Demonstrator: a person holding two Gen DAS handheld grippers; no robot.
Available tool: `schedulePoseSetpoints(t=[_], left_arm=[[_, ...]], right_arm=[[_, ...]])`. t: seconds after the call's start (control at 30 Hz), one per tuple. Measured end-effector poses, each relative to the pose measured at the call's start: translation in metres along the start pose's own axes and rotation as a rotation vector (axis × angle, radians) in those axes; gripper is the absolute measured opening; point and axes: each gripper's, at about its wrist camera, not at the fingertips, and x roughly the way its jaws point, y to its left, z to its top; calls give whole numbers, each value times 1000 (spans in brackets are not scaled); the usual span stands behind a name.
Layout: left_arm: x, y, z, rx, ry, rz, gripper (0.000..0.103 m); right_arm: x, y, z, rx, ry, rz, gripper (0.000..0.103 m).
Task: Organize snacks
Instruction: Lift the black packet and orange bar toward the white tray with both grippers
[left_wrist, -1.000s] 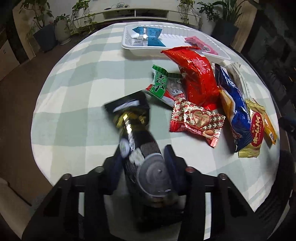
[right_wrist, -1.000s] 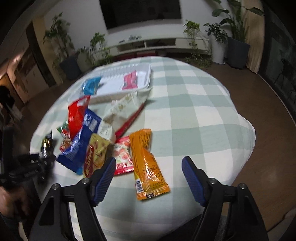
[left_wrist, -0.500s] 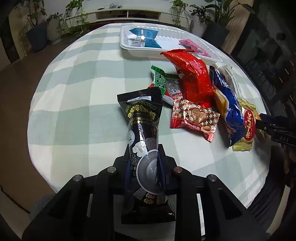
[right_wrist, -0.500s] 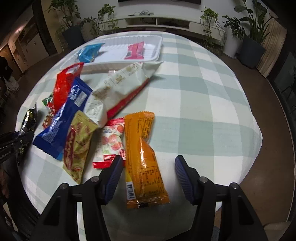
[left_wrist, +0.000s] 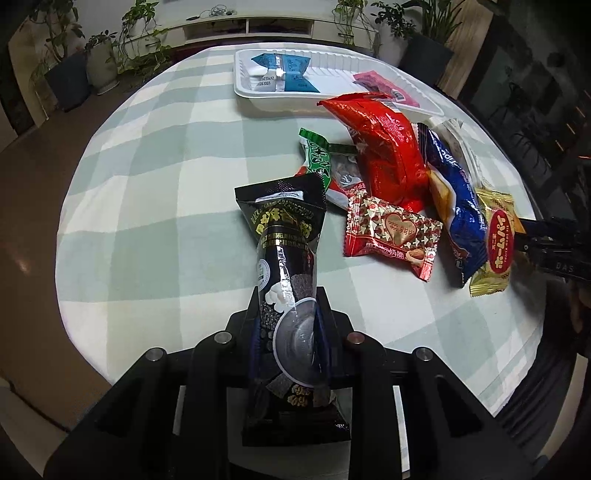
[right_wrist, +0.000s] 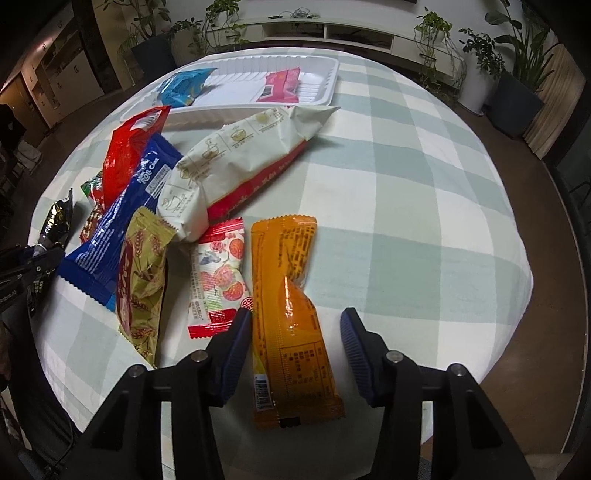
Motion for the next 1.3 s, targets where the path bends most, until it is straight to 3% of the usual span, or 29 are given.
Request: schedulePoseSetpoints(t=[0.1, 0.37, 0.83, 1.07, 1.3], left_arm=[[-1, 4, -1, -11, -4, -24, 21], [-7, 8, -3, -16, -17, -59, 20], [-43, 24, 12, -83, -100, -176, 20], [-57, 39, 53, -87, -149, -197, 20], [-72, 38, 115, -37, -214, -184, 20]], right_arm=[[0, -5, 1, 10, 1, -3, 35], [-4, -8, -3, 25, -17, 14, 18], [-38, -54, -10, 228, -143, 115, 17], [-59, -80, 8, 303, -226, 139, 17], [-87, -79, 56, 275, -305, 152, 17]])
